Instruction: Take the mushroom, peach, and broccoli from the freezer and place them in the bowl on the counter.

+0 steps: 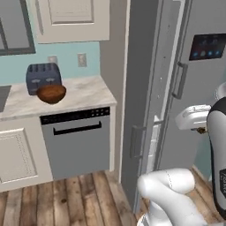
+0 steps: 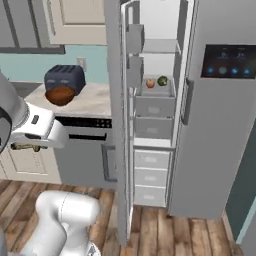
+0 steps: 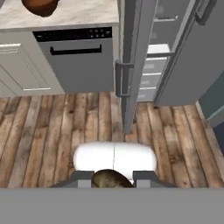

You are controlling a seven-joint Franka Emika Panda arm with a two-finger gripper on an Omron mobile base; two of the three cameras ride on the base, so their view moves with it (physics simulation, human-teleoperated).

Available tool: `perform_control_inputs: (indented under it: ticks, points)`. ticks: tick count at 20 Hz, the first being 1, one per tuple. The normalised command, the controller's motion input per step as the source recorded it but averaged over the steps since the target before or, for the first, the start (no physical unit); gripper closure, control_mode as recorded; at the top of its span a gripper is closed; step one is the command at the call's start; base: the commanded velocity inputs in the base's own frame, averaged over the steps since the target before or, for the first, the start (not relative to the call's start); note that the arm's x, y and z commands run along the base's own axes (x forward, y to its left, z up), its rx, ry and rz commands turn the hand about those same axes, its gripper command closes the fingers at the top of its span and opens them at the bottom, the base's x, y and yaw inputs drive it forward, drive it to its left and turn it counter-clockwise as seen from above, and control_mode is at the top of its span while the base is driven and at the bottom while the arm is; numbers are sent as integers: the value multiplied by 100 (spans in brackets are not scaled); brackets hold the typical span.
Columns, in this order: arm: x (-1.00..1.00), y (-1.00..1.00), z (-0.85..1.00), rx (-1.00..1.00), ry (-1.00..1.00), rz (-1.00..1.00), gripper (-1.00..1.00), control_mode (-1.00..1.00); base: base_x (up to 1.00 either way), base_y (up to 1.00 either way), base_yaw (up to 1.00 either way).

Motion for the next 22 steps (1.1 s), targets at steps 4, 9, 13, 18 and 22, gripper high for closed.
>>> perform_control_inputs:
  ticks: [4,9,13,18,22]
  points:
    - [0,0,0,0,0,0,100,100,0,100,0]
    - [0,0,0,0,0,0,100,100,10,100,8]
    - [0,0,0,0,0,0,100,100,31,88,12]
    - [0,0,0,0,0,0,100,100,57,65,10]
    - [0,0,0,0,0,0,100,100,70,44,6]
